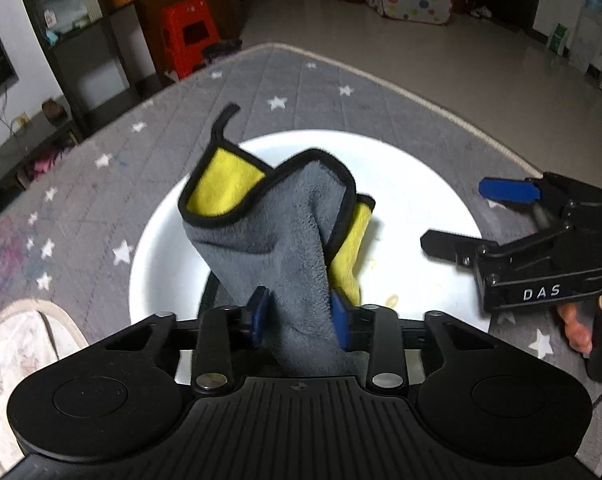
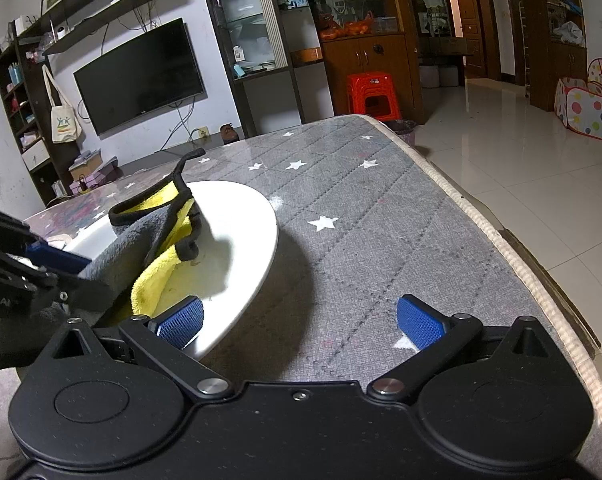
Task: Clean bowl
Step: 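Turn the cloth in the left gripper and scrub the bowl's inner wall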
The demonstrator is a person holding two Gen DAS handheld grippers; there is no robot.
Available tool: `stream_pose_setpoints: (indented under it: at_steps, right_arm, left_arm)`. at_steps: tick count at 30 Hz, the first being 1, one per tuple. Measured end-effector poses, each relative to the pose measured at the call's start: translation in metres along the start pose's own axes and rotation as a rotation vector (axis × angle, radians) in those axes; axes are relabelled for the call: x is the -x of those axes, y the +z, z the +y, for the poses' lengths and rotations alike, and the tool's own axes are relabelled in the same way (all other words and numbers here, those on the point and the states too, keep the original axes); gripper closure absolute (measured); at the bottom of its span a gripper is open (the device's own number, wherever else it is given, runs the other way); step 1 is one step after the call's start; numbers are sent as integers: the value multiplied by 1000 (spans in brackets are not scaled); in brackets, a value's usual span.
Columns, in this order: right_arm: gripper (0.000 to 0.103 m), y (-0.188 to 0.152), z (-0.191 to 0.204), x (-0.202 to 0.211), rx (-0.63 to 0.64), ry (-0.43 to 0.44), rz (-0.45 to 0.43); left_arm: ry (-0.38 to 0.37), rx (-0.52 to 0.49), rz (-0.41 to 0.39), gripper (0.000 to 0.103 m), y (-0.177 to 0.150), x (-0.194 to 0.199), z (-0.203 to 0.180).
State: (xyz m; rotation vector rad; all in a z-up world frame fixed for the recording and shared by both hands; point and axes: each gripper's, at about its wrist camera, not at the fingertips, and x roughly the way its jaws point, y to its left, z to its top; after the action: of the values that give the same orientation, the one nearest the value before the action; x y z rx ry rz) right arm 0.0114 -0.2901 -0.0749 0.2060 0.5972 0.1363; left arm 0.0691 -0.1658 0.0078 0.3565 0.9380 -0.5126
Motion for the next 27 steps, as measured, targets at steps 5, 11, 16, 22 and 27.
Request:
stream_pose_setpoints:
  at_steps: [5, 11, 16, 22, 27]
  right_arm:
    - [0, 0, 0, 0, 0, 0, 0]
    - [0, 1, 0, 0, 0, 0, 0]
    - [0, 0, 0, 0, -1, 0, 0]
    - [0, 0, 1, 1, 0, 0, 0]
    - [0, 0, 1, 1, -1, 1, -1]
  left_arm:
    - [-57, -16, 12, 84, -1, -7, -8]
    - [-74, -36, -6, 85, 4, -17, -15]
    - [-103, -7, -31, 85, 14, -26, -9]
    - [-114, 40, -60, 85, 26, -38, -3]
    - [-93, 78, -71, 85, 37, -47, 5]
